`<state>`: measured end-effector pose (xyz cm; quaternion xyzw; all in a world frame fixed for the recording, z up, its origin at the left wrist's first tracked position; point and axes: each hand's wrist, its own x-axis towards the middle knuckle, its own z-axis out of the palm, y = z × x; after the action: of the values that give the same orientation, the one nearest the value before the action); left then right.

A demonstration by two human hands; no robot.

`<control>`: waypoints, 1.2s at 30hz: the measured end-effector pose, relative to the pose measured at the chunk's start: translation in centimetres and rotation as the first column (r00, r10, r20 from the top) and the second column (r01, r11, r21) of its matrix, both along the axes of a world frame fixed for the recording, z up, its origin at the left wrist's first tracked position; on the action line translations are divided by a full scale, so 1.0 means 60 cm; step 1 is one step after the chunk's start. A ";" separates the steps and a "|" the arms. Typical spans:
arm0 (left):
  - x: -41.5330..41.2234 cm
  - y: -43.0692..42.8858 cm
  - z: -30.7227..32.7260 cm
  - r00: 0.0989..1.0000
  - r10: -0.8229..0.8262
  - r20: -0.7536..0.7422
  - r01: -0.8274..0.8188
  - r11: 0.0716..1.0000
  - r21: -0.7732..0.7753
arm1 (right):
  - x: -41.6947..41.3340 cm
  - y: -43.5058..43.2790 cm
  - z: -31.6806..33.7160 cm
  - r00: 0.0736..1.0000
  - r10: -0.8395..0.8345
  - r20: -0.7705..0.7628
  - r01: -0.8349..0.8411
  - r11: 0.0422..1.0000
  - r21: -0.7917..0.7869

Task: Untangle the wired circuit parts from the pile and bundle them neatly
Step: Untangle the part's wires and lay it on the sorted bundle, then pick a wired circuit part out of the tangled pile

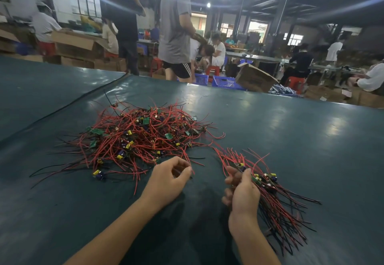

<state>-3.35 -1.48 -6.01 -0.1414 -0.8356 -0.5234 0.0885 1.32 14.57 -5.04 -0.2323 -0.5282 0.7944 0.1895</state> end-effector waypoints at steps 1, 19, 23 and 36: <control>-0.001 -0.009 -0.003 0.988 0.066 -0.141 -0.091 0.980 -0.178 | -0.002 0.005 -0.001 1.000 -0.005 0.016 0.005 1.000 -0.027; -0.041 -0.073 -0.013 0.883 0.371 -0.289 -0.444 0.455 -0.772 | -0.005 0.007 0.001 0.995 0.081 0.058 -0.077 0.995 -0.068; -0.044 -0.073 -0.014 0.896 0.349 -0.274 -0.425 0.497 -0.757 | -0.004 0.005 0.002 0.994 0.091 0.058 -0.087 0.994 -0.059; 0.015 -0.002 0.013 0.829 -0.031 -0.558 -0.243 0.879 -0.410 | 0.001 -0.009 0.000 0.962 0.266 0.070 -0.272 0.956 0.106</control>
<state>-2.47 -1.57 -5.22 -0.2541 -0.8817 -0.2395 0.3174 1.40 14.05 -5.04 -0.1689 -0.6046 0.7745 0.0782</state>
